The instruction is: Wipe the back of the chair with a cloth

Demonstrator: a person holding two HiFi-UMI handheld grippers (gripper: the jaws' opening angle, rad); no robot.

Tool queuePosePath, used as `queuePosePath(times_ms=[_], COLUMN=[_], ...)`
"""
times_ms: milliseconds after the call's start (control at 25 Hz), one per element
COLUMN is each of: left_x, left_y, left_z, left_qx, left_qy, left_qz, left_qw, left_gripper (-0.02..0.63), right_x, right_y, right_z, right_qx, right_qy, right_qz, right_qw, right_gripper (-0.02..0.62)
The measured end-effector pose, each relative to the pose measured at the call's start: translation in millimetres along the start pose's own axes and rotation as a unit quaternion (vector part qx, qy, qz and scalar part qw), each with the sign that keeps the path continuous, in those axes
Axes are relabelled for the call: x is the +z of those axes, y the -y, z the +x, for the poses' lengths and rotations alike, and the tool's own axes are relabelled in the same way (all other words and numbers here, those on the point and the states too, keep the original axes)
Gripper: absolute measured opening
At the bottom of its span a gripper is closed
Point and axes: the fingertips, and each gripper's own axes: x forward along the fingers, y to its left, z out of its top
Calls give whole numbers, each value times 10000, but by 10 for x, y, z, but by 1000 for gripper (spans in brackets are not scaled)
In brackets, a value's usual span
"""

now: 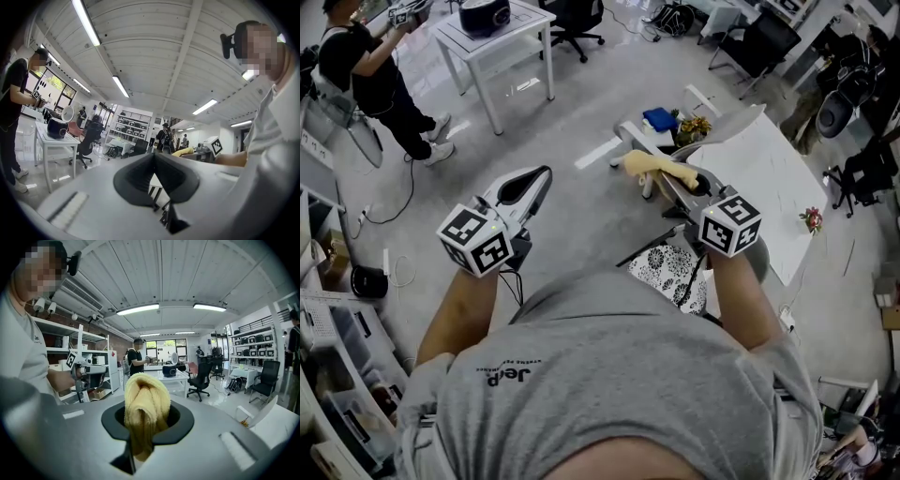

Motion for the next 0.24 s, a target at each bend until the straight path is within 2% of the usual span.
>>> queuePosePath(times_ms=[240], left_x=[16], left_y=[15], left_z=[-25], left_qx=[-12], left_qy=[-5], left_qz=[-12], left_qw=[10000], left_gripper=[58], right_x=[32], right_y=[-24], right_z=[-25], right_qx=[-11], right_qy=[18], right_qz=[-11], right_qw=[10000], right_gripper=[51])
